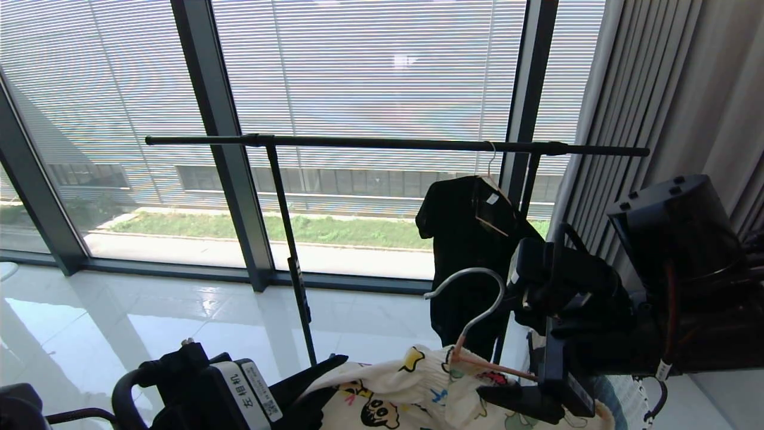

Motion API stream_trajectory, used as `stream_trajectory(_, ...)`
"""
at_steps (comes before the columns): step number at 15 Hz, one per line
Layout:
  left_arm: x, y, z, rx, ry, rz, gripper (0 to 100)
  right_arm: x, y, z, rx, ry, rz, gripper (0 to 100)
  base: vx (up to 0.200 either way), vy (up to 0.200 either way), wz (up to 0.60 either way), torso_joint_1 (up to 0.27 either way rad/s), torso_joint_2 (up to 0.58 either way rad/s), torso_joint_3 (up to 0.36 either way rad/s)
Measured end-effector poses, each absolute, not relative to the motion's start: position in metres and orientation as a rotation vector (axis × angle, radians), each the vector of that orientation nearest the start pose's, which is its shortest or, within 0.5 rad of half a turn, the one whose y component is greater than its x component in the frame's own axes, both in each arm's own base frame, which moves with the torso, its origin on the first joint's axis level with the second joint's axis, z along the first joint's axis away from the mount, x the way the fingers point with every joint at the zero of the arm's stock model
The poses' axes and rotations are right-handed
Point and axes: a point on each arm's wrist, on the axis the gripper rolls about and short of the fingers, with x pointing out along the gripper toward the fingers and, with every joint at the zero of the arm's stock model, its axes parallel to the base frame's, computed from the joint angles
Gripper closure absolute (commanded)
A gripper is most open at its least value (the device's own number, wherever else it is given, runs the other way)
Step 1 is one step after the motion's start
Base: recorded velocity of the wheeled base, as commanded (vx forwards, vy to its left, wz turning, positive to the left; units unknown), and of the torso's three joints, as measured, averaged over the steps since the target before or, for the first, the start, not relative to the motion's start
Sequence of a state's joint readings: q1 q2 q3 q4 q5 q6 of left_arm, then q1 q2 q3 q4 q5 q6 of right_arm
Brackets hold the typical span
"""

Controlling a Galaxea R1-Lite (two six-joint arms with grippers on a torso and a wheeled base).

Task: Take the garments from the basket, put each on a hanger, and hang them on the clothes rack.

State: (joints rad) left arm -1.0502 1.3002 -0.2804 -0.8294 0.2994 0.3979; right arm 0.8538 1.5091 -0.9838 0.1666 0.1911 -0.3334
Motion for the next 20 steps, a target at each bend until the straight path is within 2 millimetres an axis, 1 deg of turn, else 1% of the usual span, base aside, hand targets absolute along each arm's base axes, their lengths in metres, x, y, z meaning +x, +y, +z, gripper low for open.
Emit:
stream_trajectory(3,0.096,-0.146,0.162,0.493,0.001,-0.749,100,0.159,0.191,0.21,-0.563,0.524,1.157,0,0.0,0.0,0.0,0.0,0.0,0.0)
stream_trajectory(9,0.099,-0.145,0.173,0.466,-0.036,-0.724,100,0.163,0.195,0.204,-0.569,0.529,1.156,0,0.0,0.0,0.0,0.0,0.0,0.0)
stream_trajectory(10,0.099,-0.145,0.174,0.466,-0.04,-0.724,100,0.165,0.195,0.203,-0.568,0.533,1.151,100,0.0,0.0,0.0,0.0,0.0,0.0)
stream_trajectory(13,0.098,-0.144,0.175,0.47,-0.047,-0.723,100,0.169,0.193,0.201,-0.565,0.541,1.129,100,0.0,0.0,0.0,0.0,0.0,0.0)
stream_trajectory(18,0.098,-0.144,0.175,0.471,-0.048,-0.722,100,0.173,0.194,0.205,-0.554,0.493,1.113,100,0.0,0.0,0.0,0.0,0.0,0.0)
stream_trajectory(19,0.098,-0.143,0.175,0.471,-0.048,-0.721,0,0.173,0.195,0.206,-0.551,0.478,1.111,100,0.0,0.0,0.0,0.0,0.0,0.0)
stream_trajectory(20,0.098,-0.144,0.174,0.472,-0.047,-0.724,0,0.174,0.196,0.206,-0.547,0.457,1.109,100,0.0,0.0,0.0,0.0,0.0,0.0)
